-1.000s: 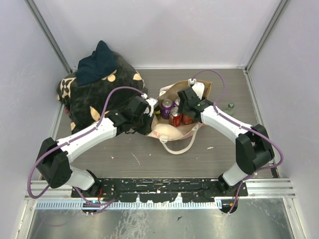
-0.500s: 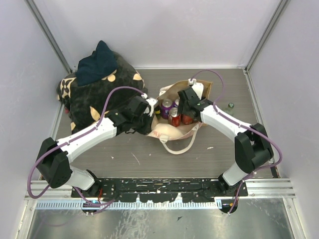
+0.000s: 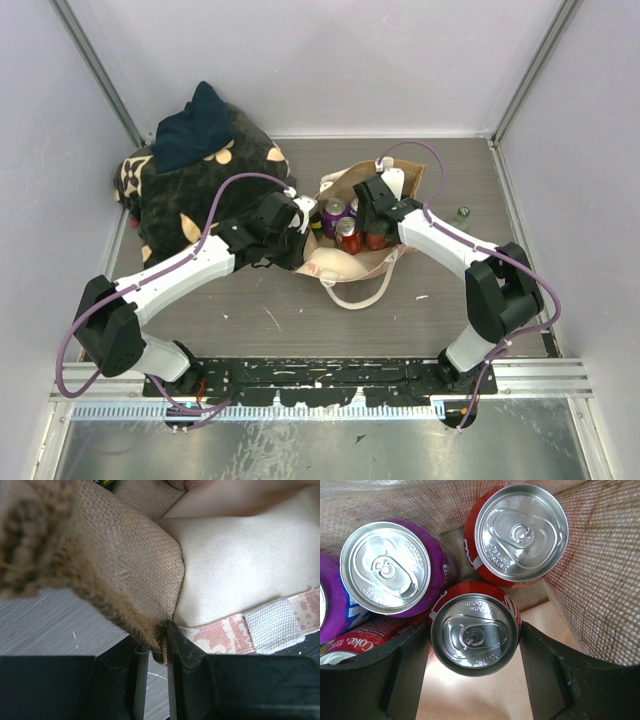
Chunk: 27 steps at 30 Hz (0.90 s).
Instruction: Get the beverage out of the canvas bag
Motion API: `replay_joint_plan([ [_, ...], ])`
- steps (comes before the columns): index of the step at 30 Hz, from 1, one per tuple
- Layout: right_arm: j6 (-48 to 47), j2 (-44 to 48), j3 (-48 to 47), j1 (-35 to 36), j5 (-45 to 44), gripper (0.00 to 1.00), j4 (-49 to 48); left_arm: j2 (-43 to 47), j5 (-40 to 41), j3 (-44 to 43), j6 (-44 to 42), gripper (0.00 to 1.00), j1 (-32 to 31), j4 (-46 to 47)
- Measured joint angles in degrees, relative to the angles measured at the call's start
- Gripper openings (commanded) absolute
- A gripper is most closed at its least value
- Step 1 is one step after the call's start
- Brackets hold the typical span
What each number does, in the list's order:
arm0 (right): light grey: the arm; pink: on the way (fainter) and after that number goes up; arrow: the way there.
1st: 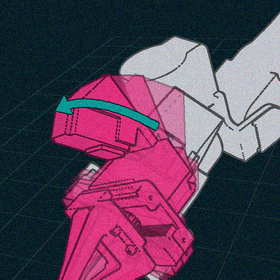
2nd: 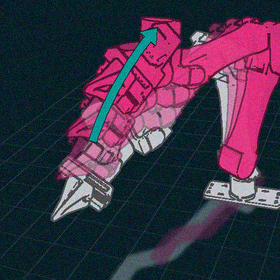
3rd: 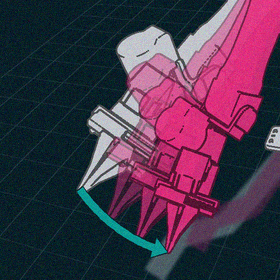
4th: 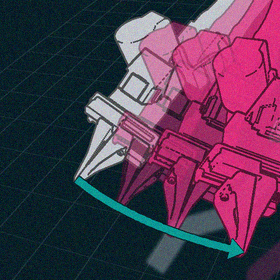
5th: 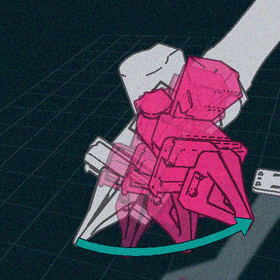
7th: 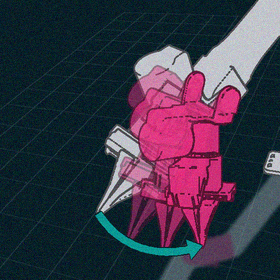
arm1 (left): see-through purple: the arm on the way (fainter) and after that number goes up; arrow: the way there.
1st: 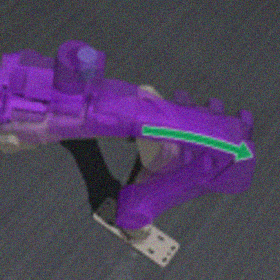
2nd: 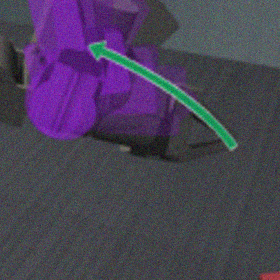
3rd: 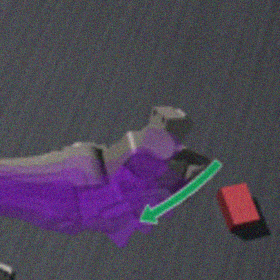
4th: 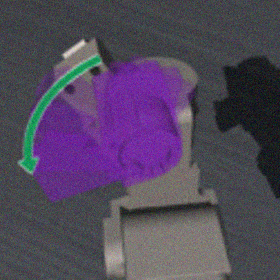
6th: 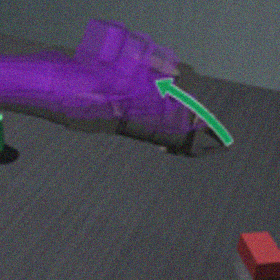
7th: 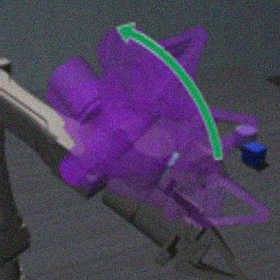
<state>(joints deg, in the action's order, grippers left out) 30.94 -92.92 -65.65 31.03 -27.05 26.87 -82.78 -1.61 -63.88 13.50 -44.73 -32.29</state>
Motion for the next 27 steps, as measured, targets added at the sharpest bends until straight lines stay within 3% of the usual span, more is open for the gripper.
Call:
replay_joint_plan([
  [9, -5.22, 1.4, -3.19, 0.76, 2.21, 0.0, 4.61, -0.57, -0.04, -0.15, -0.02, 0.26, 0.0, 0.04],
  [16, -12.13, 7.65, -13.05, 1.77, 2.75, 0.01, 9.14, -1.33, -0.04, -0.46, -0.42, 0.26, 0.0, 0.2],
  [27, -17.18, 16.41, -27.08, 11.04, -3.52, 0.0, 10.32, -2.05, -0.31, -0.96, -1.4, 0.26, 0.0, 0.15],
])
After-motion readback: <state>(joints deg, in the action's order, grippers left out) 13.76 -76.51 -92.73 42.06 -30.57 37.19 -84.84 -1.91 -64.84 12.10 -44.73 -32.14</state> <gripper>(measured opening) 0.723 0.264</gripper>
